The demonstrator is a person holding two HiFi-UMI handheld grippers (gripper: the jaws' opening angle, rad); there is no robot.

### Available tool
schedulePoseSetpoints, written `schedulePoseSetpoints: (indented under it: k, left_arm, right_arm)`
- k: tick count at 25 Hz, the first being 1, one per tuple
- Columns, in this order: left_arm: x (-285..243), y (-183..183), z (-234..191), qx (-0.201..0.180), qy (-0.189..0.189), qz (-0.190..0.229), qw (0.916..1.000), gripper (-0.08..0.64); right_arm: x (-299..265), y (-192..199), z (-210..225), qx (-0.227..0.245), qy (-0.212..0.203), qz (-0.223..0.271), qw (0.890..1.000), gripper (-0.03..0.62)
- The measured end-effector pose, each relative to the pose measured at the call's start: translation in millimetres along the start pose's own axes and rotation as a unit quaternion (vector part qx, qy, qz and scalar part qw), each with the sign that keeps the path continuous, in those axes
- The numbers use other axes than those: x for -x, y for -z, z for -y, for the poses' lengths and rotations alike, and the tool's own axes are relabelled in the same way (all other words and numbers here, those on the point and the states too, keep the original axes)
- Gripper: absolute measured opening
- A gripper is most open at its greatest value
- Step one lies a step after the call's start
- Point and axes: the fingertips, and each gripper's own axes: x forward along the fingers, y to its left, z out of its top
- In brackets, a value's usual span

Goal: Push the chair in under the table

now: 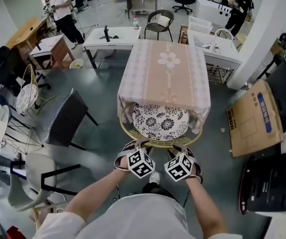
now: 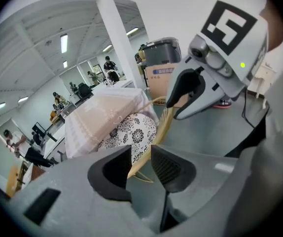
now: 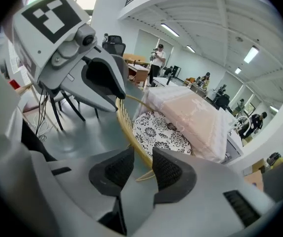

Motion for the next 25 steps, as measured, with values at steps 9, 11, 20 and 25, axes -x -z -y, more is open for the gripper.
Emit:
schedulePoseSetpoints:
  k: [9,11,20,25]
  left_arm:
    - [50,-31,10,0.18,0.009,0.097,0.9788,0.088]
    - [60,-35,14,0.207,0.013,0.116,0.9714,0.075]
    - [103,-39,31,0.245,0.014,0.166,0.9552,0.038]
    - [119,-34,44,0.257,0.021,0.177,0.9497,0.008]
  right_arm:
    - [50,-30,-3,-0.146,0.019,0.087,0.985,0.057]
    - [60,-36,-7,-0.167,0.021,0.107,0.98,0.052]
    - [101,-53,-34,-0.219,0.027,0.158,0.963,0.024]
    - [117,-56,-52,-0.244,0.029,0.183,0.952,0.003]
